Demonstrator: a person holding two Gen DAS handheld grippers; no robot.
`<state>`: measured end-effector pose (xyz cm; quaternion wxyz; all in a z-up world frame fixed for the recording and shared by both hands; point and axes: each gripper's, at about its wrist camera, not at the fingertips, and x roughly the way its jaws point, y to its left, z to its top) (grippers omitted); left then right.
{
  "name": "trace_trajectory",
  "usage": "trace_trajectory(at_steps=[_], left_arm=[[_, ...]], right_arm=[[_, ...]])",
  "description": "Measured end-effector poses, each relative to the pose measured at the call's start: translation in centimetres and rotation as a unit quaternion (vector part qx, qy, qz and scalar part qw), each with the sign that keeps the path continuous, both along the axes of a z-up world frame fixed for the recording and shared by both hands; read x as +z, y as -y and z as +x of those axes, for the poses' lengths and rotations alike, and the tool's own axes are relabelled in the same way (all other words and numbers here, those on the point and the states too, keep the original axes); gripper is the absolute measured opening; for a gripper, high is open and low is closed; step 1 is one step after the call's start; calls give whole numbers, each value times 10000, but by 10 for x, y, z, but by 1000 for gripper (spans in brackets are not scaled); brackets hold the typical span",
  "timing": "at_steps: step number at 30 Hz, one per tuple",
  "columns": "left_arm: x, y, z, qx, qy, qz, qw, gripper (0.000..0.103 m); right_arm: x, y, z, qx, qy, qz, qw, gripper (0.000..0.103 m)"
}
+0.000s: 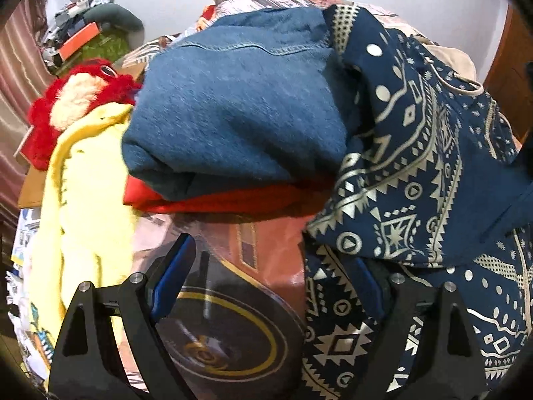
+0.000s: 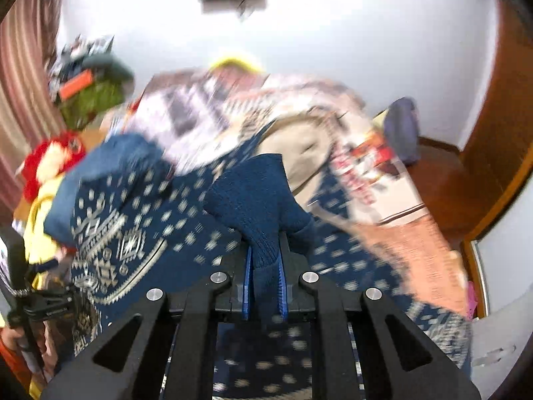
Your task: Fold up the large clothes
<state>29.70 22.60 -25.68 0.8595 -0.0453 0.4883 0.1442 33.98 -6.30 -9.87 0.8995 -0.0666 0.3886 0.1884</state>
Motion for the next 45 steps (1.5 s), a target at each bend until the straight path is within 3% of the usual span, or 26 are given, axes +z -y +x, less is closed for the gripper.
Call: trace_trajectory(at_steps=[4, 8, 15, 24, 28, 34, 36, 39, 45], left_arm=[[3, -3, -1, 191, 35, 26, 9998, 88], [0, 1, 1, 349, -16, 58, 9994, 88], [-7, 5, 7, 505, -93, 319, 9982, 88], [-7, -8, 1, 711, -30, -2, 9975, 89], [-11, -17, -3, 953, -107, -15, 9954, 89], [-4, -28, -25, 1151, -93, -28, 9933, 89], [4, -28, -33, 1125, -67, -36, 9936, 89], [22, -23, -41, 1020, 43, -3, 9948, 89], [69, 23, -35, 374, 436, -37, 9983, 89]], right_arm=[[20, 30, 4, -280, 190, 369, 9987, 11], [11, 56, -4, -487, 103, 534, 9973, 11], [-67, 86, 3, -756, -1243, 648, 9872, 12], [-112, 140, -9, -1503, -2074, 1103, 9603, 21], [-110, 162, -18, -1763, -2087, 1176, 9547, 30], [-90, 190, -36, -1875, -1808, 866, 9616, 31], [-81, 200, -41, -1933, -1692, 868, 9625, 36], [-63, 217, -50, -2110, -1424, 1038, 9615, 51], [-41, 250, -64, -2495, -1068, 1332, 9532, 66]])
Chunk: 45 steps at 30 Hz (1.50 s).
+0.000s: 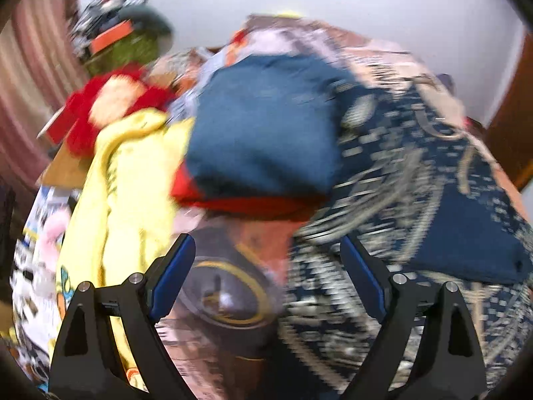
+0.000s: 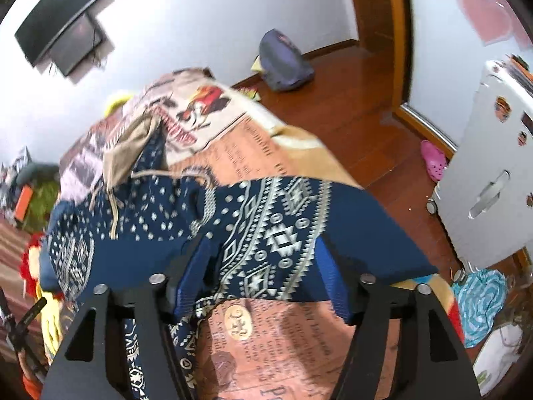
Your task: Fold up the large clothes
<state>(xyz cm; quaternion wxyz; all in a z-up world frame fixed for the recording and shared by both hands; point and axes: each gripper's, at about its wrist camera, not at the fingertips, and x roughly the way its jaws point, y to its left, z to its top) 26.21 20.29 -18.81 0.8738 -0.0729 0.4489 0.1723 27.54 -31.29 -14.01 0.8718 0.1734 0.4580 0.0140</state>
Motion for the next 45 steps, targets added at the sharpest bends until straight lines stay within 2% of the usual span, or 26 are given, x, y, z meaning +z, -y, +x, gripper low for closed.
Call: trace_trajectory(at_steps=[3, 6, 10, 12, 15, 19, 25, 31, 34, 36, 39, 43, 45], left_arm=[[19, 49, 14, -640, 152, 47, 9978, 89], [28, 94, 29, -1183, 238, -69, 9927, 89], [23, 152, 53, -1730, 186, -285, 9843, 89], [12, 174, 65, -1927, 47, -321, 9807, 89], [-8, 194, 75, -2105, -203, -396, 9766, 89], [-37, 212, 83, -2255, -619, -578, 9706, 89], [-55, 217, 87, -2365, -888, -703, 9650, 89], [-57, 217, 89, -2333, -907, -808, 9648, 89], [-52, 217, 83, -2381, -884, -776, 9641, 89], [-50, 217, 79, -2418, -851, -757, 9636, 89], [-42, 214, 69, -2422, -775, -736, 9643, 89], [-33, 205, 61, -2359, -653, -629, 9675, 89], [-26, 199, 55, -2322, -567, -607, 9691, 89]], right_arm=[[-2, 11, -6, -156, -23, 53, 9999, 68], [-15, 27, -13, -278, -209, 165, 9993, 68], [-40, 50, -21, -485, -552, 408, 9965, 68], [-54, 62, -24, -604, -746, 630, 9934, 68], [-74, 79, -24, -707, -1038, 1106, 9859, 68], [-92, 94, -18, -876, -1202, 1593, 9760, 68], [-110, 103, 4, -1089, -1290, 1789, 9693, 71], [-119, 106, 21, -1440, -1225, 1606, 9687, 70], [-112, 102, 29, -1614, -1194, 1213, 9721, 54], [-103, 98, 33, -1601, -1044, 945, 9770, 33], [-85, 92, 37, -1504, -768, 689, 9832, 14], [-52, 83, 37, -1317, -222, 474, 9899, 9], [-25, 72, 33, -1180, 243, 333, 9922, 8]])
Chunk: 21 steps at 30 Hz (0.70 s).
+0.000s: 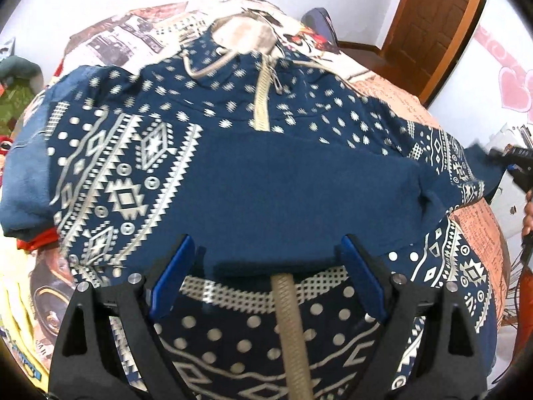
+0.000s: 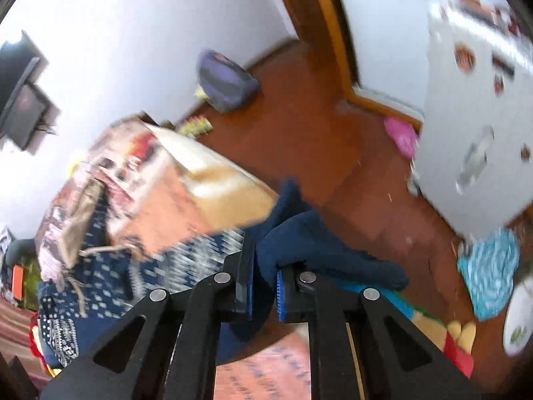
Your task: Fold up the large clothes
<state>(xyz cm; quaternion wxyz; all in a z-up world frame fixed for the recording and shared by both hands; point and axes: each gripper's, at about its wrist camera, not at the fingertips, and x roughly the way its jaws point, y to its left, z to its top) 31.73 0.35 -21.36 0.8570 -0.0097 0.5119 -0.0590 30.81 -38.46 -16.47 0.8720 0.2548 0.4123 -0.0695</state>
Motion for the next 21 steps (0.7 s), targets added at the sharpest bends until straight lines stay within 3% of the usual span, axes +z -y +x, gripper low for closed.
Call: trace_trajectory(at_steps=[6, 10, 15, 21], left_arm=[[22, -22, -13, 186, 273, -41, 9994, 89], [33, -34, -22, 281, 439, -87, 9986, 89], [41, -48, -31, 393, 571, -170, 9975, 89], [41, -67, -42, 532, 609, -183, 9966, 89]], right_arm=[[75, -58, -5, 668, 1060, -643, 9900, 7], [103, -104, -4, 1354, 1407, -561, 9792, 7], [104, -162, 4, 2172, 1298, -254, 9671, 7], [59, -228, 12, 2922, 509, -4, 9550, 7]])
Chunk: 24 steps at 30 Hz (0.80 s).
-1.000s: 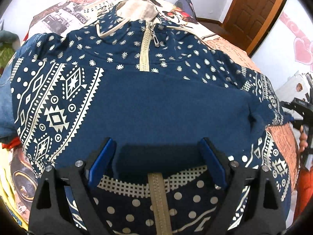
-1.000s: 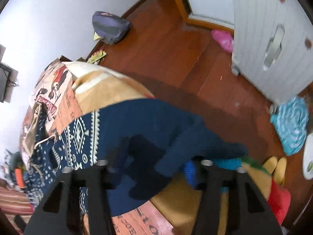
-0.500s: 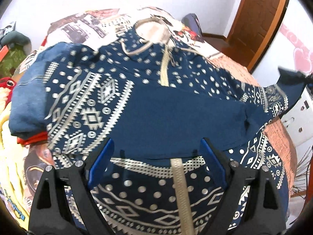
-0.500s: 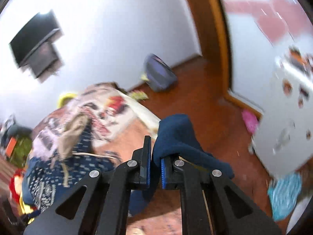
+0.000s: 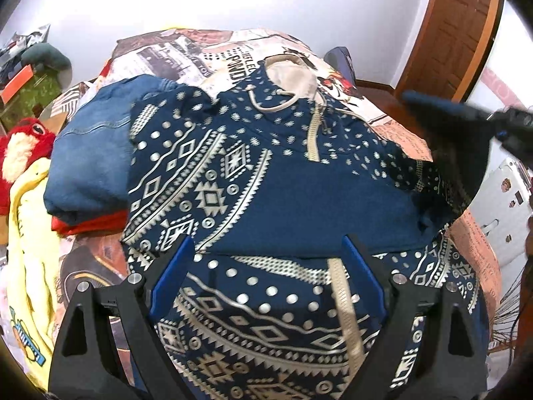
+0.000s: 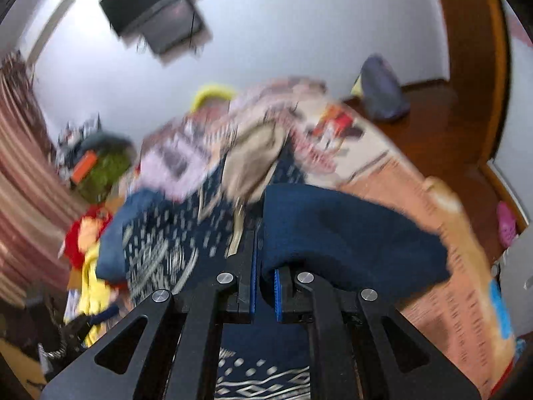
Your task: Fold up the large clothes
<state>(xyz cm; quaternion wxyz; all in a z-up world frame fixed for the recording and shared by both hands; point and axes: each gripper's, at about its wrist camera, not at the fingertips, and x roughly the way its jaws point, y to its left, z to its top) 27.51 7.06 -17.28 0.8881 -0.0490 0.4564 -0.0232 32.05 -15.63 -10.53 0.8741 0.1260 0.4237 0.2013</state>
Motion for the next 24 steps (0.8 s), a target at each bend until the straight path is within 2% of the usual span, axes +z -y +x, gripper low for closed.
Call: trace_trajectory(at_steps=[5, 9, 12, 14, 18, 21, 24], left_arm=[[-9, -14, -7, 91, -89, 20, 9999, 89], [-15, -21, -13, 138, -158, 15, 9998, 89], [-16, -23, -15, 169, -181, 32, 9997, 89], [-16, -23, -17, 163, -182, 51, 9997, 89], [-10, -14, -14, 79, -162, 133, 9997, 89], [-2, -1, -9, -53, -95, 218, 9997, 89], [8, 22, 1, -269, -10, 312, 9992, 89]], right_arm=[[-47, -41, -5, 517, -717, -177, 9959, 7], [-80, -57, -5, 670, -1247, -417, 9891, 10], [-93, -62, -9, 735, -1536, -602, 9836, 11], [-92, -59, -16, 815, -1595, -657, 9816, 11], [-84, -48, -24, 1093, -1584, -613, 9794, 23], [-71, -35, -33, 1086, -1320, -667, 9830, 25], [-56, -9, -40, 797, -922, -675, 9902, 27]])
